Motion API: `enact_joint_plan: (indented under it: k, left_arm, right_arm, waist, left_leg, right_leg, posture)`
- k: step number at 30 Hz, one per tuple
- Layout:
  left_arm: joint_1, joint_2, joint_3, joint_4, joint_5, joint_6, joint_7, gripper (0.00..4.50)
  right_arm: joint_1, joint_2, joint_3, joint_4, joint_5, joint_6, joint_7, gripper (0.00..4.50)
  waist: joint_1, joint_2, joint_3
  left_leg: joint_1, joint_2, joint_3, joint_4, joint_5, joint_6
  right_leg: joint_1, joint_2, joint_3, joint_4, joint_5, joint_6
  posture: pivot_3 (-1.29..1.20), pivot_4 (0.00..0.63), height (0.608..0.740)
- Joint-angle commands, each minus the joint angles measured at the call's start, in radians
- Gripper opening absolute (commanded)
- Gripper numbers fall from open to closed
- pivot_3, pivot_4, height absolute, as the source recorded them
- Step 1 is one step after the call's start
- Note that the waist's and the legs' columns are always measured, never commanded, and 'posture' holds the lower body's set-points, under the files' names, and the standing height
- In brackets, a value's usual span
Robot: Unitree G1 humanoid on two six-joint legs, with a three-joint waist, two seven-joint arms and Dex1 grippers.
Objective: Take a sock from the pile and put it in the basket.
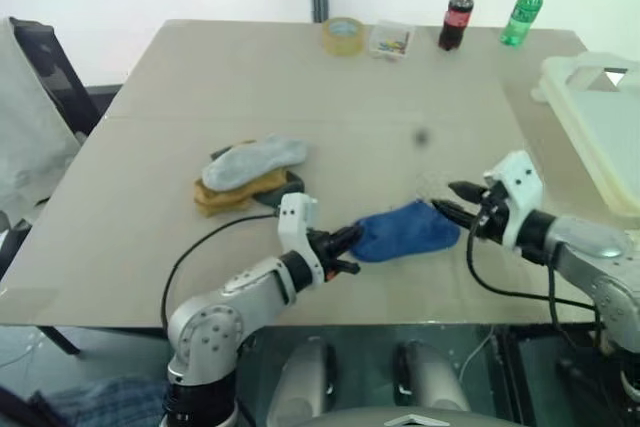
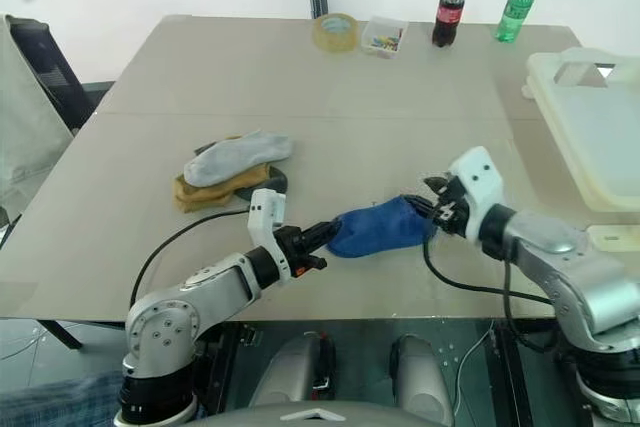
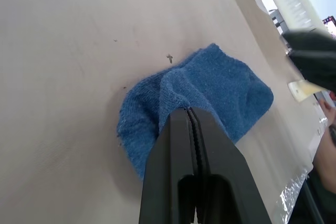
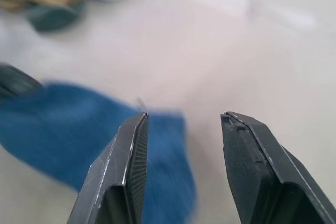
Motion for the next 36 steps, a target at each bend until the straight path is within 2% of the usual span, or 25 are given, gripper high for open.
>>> enact_joint_plan:
  k: [1,4,7,10,12,14,18,21,26,27,29,34,36]
  left_arm:
    - [-0.014,-0.009,0.008,-0.005,-0.027,-0.006,0.011,0.00]
    - [-0.023,0.007,0.004,0.007,-0.014,-0.016,-0.005,0.00]
    - [-0.050,0.046,-0.005,0.045,0.038,-0.037,-0.025,0.00]
    - [-0.088,0.067,-0.003,0.116,0.087,-0.068,-0.042,0.00]
    - [-0.110,0.076,-0.010,0.169,0.131,-0.095,-0.051,0.00]
    - [-0.135,0.091,-0.032,0.226,0.195,-0.134,-0.067,0.00]
    - [-0.196,0.088,-0.040,0.306,0.250,-0.181,-0.099,0.00]
    - [-0.251,0.103,-0.068,0.350,0.293,-0.206,-0.149,0.00]
    - [-0.289,0.109,-0.073,0.388,0.309,-0.214,-0.216,0.00]
    - [-0.285,0.101,-0.045,0.383,0.273,-0.193,-0.228,0.43]
    - [-0.270,0.090,0.011,0.371,0.211,-0.156,-0.239,0.79]
    - [-0.249,0.093,0.154,0.399,0.027,0.015,-0.243,2.60]
    - [-0.251,0.106,0.197,0.431,-0.016,0.071,-0.242,2.60]
  right_arm:
    - [0.028,0.000,0.126,0.063,-0.119,-0.127,0.051,2.22]
    - [0.044,0.030,0.194,0.190,-0.200,-0.127,0.008,2.22]
    - [0.058,0.046,0.209,0.256,-0.244,-0.085,-0.020,2.22]
    - [0.058,0.077,0.183,0.233,-0.218,-0.014,-0.041,2.22]
    - [0.046,0.136,0.139,0.204,-0.175,0.094,-0.100,2.22]
    - [0.022,0.247,0.072,0.192,-0.135,0.202,-0.195,2.22]
    - [-0.012,0.378,0.016,0.186,-0.118,0.315,-0.291,2.22]
    - [-0.027,0.418,0.015,0.190,-0.140,0.328,-0.335,2.22]
    - [-0.021,0.424,0.028,0.176,-0.154,0.327,-0.354,2.22]
    - [-0.015,0.418,0.032,0.171,-0.160,0.317,-0.354,2.29]
    - [-0.005,0.415,0.034,0.155,-0.161,0.308,-0.352,2.29]
    - [0.014,0.399,0.052,0.140,-0.173,0.295,-0.344,2.29]
    - [0.022,0.391,0.065,0.144,-0.179,0.292,-0.339,2.29]
  waist:
    - [0.000,0.000,0.000]
    - [-0.001,-0.001,-0.001]
    - [-0.001,0.000,-0.002]
    - [-0.001,-0.002,-0.004]
    - [-0.001,-0.004,-0.007]
    - [-0.002,-0.008,-0.010]
    - [-0.004,-0.008,-0.012]
    - [-0.003,-0.008,-0.012]
    - [-0.005,-0.007,-0.012]
    - [-0.005,-0.007,-0.012]
    - [-0.004,-0.007,-0.012]
    - [-0.003,-0.007,-0.012]
    - [-0.002,-0.007,-0.012]
  left_leg:
    - [-0.001,0.000,0.000,0.000,0.000,0.000]
    - [0.000,-0.001,0.000,0.000,0.000,0.000]
    - [0.002,-0.001,0.001,0.000,0.000,0.000]
    - [0.017,0.001,0.000,-0.001,0.000,0.000]
    - [0.016,0.004,0.000,-0.001,0.000,0.000]
    - [0.016,0.005,0.000,-0.001,0.000,0.000]
    - [0.015,0.006,0.001,-0.001,0.000,-0.001]
    - [0.015,0.005,0.001,-0.002,0.000,-0.001]
    - [0.015,0.005,0.001,-0.003,0.000,-0.001]
    - [0.015,0.005,0.001,-0.003,0.000,-0.001]
    - [0.014,0.005,0.001,-0.004,0.000,-0.001]
    - [0.013,0.005,0.000,-0.005,0.000,0.000]
    - [0.013,0.005,0.000,-0.005,-0.001,0.000]
  right_leg:
    - [0.000,0.000,0.000,0.000,0.000,0.000]
    - [0.001,-0.001,0.000,-0.001,0.000,0.000]
    - [0.002,-0.001,0.000,0.000,0.000,0.000]
    - [0.016,0.000,-0.002,-0.003,-0.001,0.001]
    - [0.017,0.000,-0.002,-0.005,-0.002,0.003]
    - [0.016,0.000,-0.002,-0.005,0.000,0.000]
    - [0.016,-0.001,-0.002,-0.005,0.000,-0.001]
    - [0.016,-0.001,-0.002,-0.005,0.001,-0.001]
    - [0.015,-0.001,-0.002,-0.006,0.001,-0.001]
    - [0.015,-0.001,-0.002,-0.007,0.001,-0.001]
    - [0.015,-0.001,-0.002,-0.007,0.001,-0.001]
    - [0.015,-0.001,-0.003,-0.009,0.000,-0.001]
    - [0.015,-0.002,-0.004,-0.010,0.000,-0.001]
  posture:
    - [0.00,0.150,0.740]
    - [0.00,0.150,0.740]
    - [0.00,0.150,0.740]
    - [0.00,0.150,0.740]
    - [0.00,0.150,0.740]
    - [0.00,0.150,0.740]
    - [0.00,0.150,0.740]
    - [0.00,0.150,0.740]
    - [0.00,0.150,0.740]
    - [0.00,0.150,0.740]
    - [0.00,0.150,0.740]
    - [0.00,0.150,0.740]
    - [0.00,0.150,0.740]
